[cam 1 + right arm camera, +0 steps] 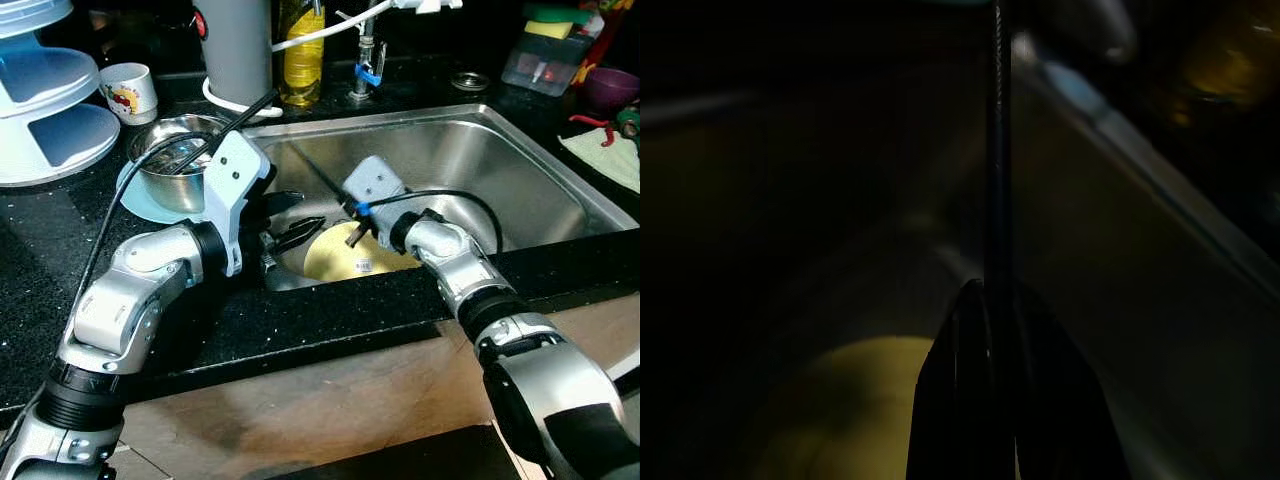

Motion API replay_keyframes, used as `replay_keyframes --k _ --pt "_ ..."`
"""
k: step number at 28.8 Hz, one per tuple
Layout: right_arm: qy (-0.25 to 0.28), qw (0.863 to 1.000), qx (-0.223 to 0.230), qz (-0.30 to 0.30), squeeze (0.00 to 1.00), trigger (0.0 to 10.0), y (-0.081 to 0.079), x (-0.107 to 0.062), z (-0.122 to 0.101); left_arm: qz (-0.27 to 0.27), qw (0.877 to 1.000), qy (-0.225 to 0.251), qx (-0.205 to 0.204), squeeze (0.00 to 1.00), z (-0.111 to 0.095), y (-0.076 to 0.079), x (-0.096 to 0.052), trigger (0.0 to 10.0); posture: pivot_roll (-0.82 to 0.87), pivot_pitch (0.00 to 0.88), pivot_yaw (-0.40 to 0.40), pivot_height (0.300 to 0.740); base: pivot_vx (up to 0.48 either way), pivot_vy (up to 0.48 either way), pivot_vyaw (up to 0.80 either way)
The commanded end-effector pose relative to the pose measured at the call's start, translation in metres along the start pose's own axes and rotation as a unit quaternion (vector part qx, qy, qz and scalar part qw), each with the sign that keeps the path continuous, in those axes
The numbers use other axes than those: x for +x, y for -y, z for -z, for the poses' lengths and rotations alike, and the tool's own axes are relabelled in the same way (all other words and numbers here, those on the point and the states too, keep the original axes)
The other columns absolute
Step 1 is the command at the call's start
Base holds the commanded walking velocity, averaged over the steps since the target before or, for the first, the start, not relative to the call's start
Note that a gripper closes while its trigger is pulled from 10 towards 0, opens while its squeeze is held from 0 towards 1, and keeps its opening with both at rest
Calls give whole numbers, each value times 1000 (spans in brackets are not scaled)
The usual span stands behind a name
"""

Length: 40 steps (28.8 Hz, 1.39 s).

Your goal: Kitchen organization

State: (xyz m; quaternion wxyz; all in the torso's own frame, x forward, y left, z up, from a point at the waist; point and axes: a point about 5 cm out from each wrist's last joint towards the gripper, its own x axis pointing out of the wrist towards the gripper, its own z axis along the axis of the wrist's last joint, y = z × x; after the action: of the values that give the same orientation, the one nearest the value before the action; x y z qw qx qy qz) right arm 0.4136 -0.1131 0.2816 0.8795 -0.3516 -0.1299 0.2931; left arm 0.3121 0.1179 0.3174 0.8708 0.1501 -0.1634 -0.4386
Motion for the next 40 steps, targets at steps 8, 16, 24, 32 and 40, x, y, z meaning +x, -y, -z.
replay_keyframes --k 8,16,24,32,40 --pt "-100 991 -65 -61 0 10000 -14 -5 27 36 998 -50 12 0 12 10 -5 10000 58 294 -1 740 0 0 0" --pt "-108 990 -64 -57 102 10000 -11 -6 29 39 997 -61 17 0 17 11 -5 10000 57 285 2 740 0 0 0" --pt "-110 991 -69 -41 1000 10000 -7 -6 27 39 997 -61 20 0 17 11 -3 10000 56 282 5 740 0 0 0" --pt "-68 996 -48 34 0 10000 15 -6 11 10 999 -38 -8 0 11 5 -4 10000 56 278 1 740 0 0 0" --pt "72 984 54 154 0 10000 55 -16 -24 -98 993 51 -48 0 -21 -23 -32 10000 58 263 -14 740 0 0 0"
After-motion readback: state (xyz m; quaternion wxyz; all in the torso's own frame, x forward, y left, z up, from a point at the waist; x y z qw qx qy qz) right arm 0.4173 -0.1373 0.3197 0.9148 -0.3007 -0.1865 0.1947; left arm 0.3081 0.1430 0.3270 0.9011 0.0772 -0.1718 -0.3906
